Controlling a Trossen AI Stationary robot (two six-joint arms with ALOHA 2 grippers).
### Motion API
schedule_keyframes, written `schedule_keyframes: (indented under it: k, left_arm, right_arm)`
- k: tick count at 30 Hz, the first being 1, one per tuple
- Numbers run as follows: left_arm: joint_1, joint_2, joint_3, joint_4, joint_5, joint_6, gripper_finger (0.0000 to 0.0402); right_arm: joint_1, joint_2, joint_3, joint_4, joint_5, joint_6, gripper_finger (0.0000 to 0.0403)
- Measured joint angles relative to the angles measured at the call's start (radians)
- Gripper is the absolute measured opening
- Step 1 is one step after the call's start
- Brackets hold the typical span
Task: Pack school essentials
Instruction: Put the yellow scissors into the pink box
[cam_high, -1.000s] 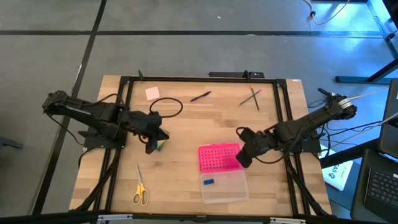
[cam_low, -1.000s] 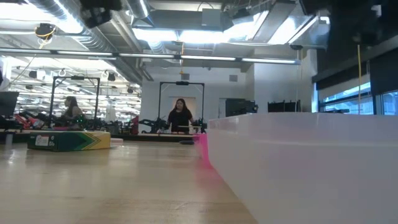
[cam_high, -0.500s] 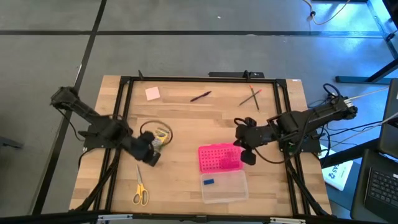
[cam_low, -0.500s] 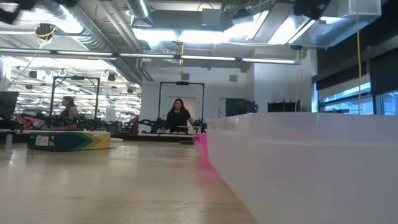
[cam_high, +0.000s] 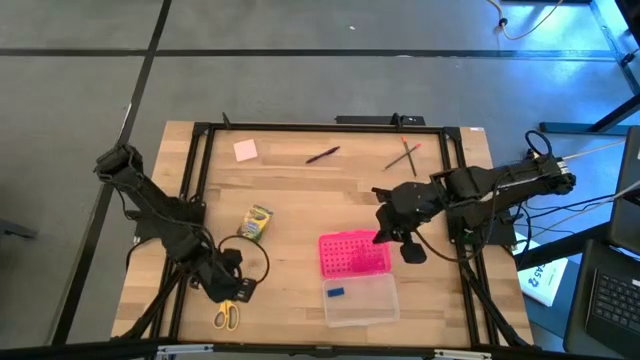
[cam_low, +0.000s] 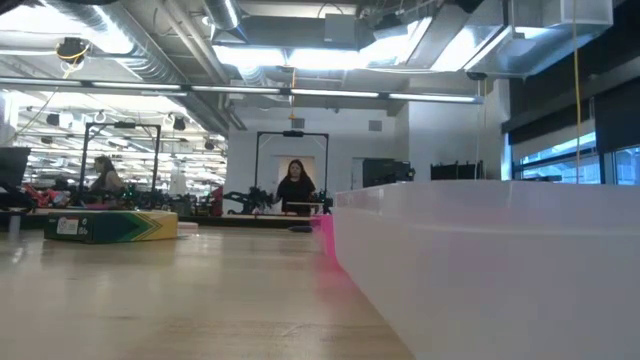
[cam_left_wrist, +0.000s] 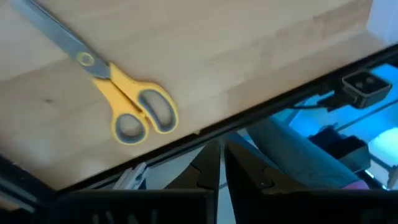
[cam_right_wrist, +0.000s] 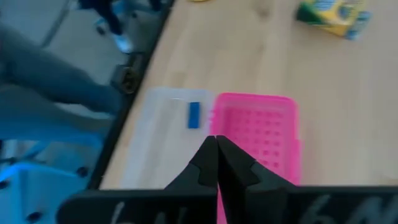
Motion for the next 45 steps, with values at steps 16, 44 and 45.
schedule_keyframes:
  k: [16, 44, 45]
  left_arm:
    - [-0.081, 0.105, 0.000, 0.001, -0.024, -0.156, 0.0018]
    - [-0.176, 0.116, -0.001, 0.011, -0.121, -0.291, 0.0054]
    - [-0.174, 0.125, -0.001, 0.018, -0.117, -0.287, 0.0064]
  right_arm:
    - [-0.020, 0.000, 0.000, 0.001, 0.045, -0.104, 0.0028]
    - [-0.020, 0.001, 0.000, 0.001, 0.042, -0.104, 0.0030]
    - [-0.020, 0.001, 0.000, 0.001, 0.043, -0.104, 0.0030]
